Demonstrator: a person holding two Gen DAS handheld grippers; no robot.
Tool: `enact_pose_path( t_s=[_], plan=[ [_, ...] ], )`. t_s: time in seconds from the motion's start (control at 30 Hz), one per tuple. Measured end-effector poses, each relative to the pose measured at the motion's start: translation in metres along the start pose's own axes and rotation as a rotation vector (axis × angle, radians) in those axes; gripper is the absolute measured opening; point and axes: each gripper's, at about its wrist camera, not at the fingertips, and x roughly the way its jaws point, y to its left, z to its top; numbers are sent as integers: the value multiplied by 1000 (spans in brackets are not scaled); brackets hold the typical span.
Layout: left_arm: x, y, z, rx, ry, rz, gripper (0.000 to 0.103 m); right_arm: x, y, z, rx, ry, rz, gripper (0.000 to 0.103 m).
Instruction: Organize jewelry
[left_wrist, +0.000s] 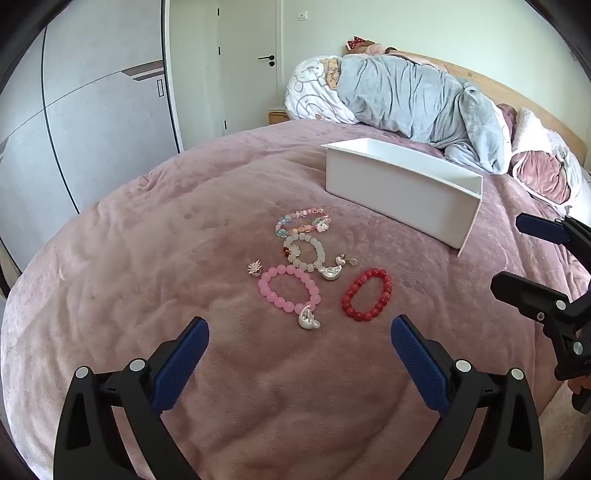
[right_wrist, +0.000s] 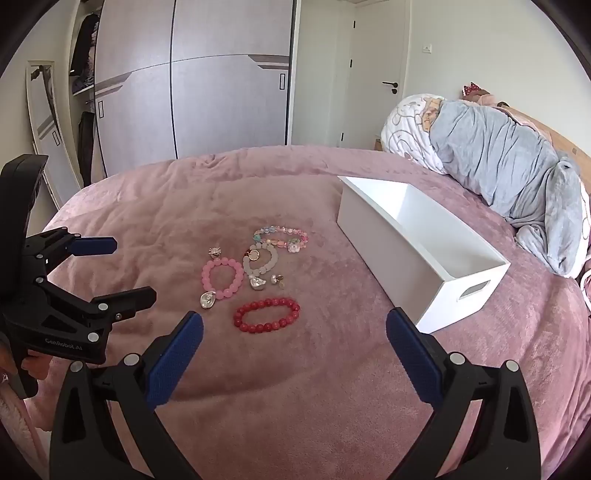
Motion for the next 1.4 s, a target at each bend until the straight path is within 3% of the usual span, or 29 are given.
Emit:
enact_pose_path(
  t_s=[0.8,1.4],
  plan=[
    [-2,0,-1,-2,-17,-18,100,1,5,-4,-18,-2,-3,98],
    [-13,1,2,-10,-62,-41,100,-8,7,-3,-21,-62,-5,98]
  ],
)
